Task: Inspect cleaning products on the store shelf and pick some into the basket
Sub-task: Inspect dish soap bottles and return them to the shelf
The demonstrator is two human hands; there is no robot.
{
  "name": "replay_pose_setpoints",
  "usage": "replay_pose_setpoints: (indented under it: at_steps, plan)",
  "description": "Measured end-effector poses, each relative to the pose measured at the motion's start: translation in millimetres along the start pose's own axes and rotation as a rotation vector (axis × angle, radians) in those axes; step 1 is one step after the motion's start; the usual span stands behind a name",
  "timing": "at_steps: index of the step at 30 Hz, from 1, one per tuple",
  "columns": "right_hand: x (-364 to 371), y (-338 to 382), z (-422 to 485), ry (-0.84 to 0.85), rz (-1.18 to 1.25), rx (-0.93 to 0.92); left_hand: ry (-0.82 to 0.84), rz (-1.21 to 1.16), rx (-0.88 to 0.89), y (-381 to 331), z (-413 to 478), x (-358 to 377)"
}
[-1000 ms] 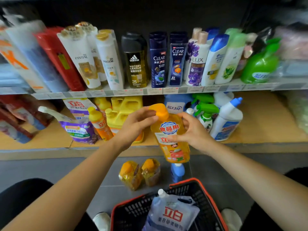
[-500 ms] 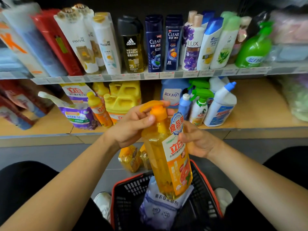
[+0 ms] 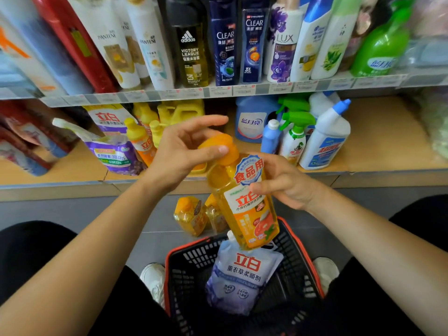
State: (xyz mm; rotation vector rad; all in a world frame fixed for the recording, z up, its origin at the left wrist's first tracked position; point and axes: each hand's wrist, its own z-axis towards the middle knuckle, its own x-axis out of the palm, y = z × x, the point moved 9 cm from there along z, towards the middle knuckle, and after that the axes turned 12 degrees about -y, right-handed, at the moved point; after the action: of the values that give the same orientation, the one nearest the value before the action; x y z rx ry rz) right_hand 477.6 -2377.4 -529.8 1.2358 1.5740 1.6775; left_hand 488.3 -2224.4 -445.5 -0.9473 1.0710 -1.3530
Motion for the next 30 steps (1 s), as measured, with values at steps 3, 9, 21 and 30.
replay_pose_setpoints:
  at_steps: [3, 9, 21, 30]
  plan:
    - [-8.3, -4.0, 1.2, -0.084, -0.193, -0.025, 0.107, 0.368, 0.157, -11.7, -1.8, -1.3]
    - [-2.7, 2.3, -0.8, -0.177, -0.587, -0.199, 0.159, 0.687, 0.121, 5.9, -10.1, 4.4]
    - [-11.4, 14.7, 2.6, -0.272, -0.617, -0.281, 0.13, 0.707, 0.207, 0.0, -13.6, 11.5]
    - [-21.3, 16.1, 7.3, -0.283, -0.31, -0.236, 0.053, 0.275, 0.109, -6.2, -8.1, -1.5]
